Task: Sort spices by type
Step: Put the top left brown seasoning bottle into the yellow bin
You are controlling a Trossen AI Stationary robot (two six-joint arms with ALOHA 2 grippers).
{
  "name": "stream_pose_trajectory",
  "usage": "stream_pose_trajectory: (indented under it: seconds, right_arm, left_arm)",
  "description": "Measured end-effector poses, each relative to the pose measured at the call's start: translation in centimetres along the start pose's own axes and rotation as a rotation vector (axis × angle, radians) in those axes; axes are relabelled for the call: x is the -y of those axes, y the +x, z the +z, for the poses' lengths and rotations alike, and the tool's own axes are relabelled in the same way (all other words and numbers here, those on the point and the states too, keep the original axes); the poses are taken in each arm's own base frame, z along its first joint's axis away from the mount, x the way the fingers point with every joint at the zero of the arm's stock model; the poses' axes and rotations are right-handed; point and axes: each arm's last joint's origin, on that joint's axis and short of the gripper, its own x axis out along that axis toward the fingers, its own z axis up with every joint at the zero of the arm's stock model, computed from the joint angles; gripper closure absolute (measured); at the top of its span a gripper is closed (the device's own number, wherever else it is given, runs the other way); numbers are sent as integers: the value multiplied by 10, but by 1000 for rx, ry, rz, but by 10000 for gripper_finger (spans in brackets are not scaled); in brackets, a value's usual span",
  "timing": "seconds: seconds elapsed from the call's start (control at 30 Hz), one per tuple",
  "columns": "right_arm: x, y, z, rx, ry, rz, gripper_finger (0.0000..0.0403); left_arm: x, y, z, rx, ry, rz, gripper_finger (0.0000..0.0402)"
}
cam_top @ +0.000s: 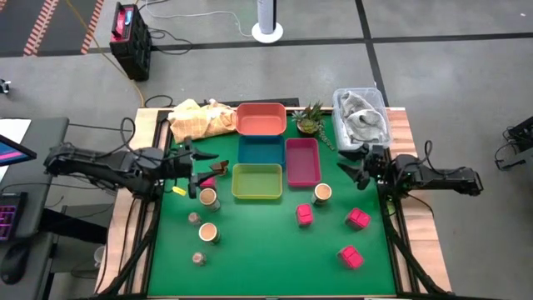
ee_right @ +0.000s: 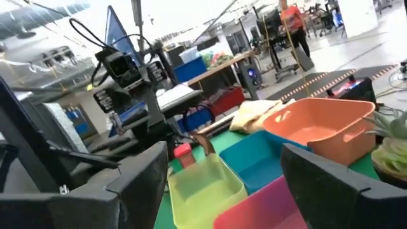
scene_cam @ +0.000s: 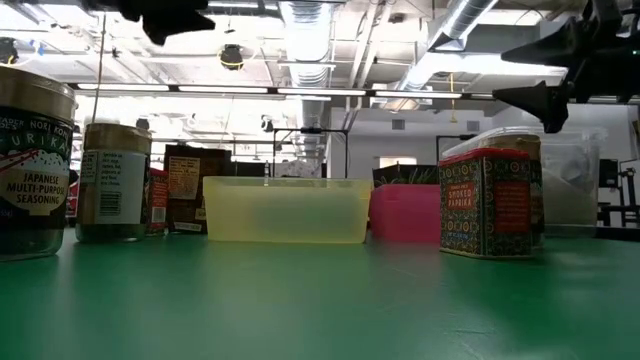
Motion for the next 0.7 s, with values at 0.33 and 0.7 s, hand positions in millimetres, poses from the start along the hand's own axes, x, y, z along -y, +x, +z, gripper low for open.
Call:
stream_pose_trajectory:
  seconds: [0.33, 0.7]
  right_arm:
    - [0, 5, 10, 111, -109, -47, 76]
    - [-17, 24, 38, -43, -360, -106, 76]
  left_arm:
    - [-4, -1, 14, 32, -90, 76, 178]
    - [-14, 39, 0, -163, -165, 125, 178]
